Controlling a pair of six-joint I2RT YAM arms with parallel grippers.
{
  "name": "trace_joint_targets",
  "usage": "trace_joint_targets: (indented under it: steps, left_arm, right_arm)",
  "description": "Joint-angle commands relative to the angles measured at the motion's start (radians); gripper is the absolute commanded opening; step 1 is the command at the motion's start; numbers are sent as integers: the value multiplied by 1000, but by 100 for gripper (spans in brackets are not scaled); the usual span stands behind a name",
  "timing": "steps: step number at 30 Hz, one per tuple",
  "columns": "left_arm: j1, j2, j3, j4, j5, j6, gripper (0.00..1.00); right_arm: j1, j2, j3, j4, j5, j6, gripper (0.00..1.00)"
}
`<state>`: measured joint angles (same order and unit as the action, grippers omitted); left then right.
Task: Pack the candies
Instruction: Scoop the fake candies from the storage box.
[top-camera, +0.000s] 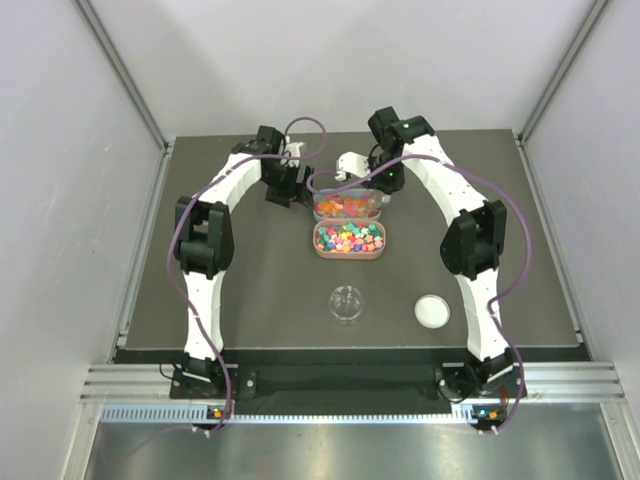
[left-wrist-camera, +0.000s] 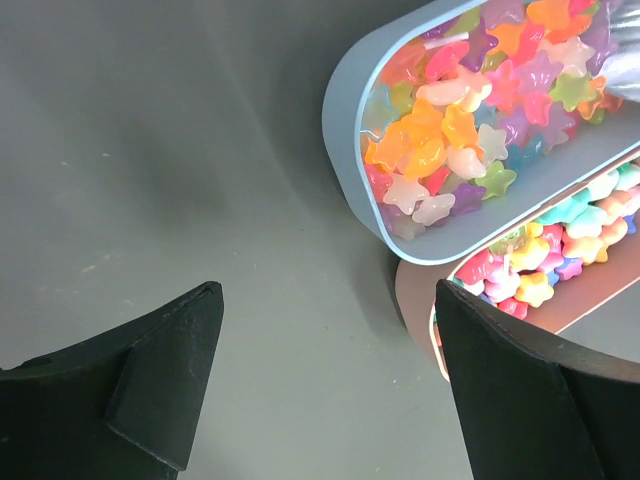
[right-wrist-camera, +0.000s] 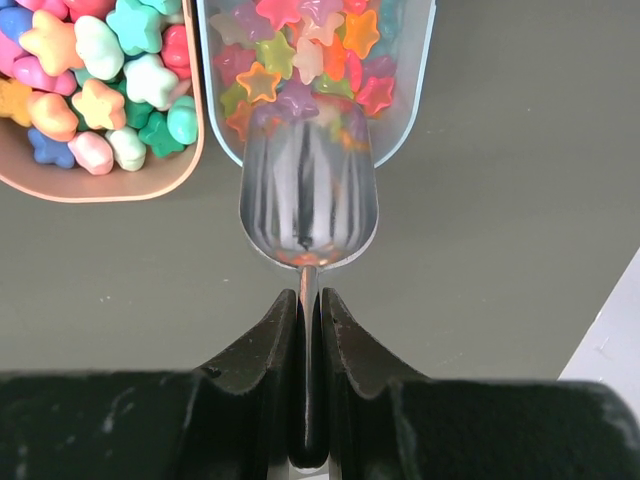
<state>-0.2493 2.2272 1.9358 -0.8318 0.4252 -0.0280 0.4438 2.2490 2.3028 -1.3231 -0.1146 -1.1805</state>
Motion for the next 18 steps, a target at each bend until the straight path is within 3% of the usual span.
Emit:
trace_joint_targets:
  steps: [1, 12, 18]
  left_arm:
    - [4, -4, -6, 5, 44, -4, 91]
    - [13, 8, -11, 0, 58, 14, 88]
    - [24, 31, -1, -1, 70, 20, 86]
  right_arm:
    - [-7, 14, -60, 13, -22, 25, 0]
    - [-45, -22, -183, 74, -109, 68, 0]
    - [-43, 9, -134, 64, -126, 30, 0]
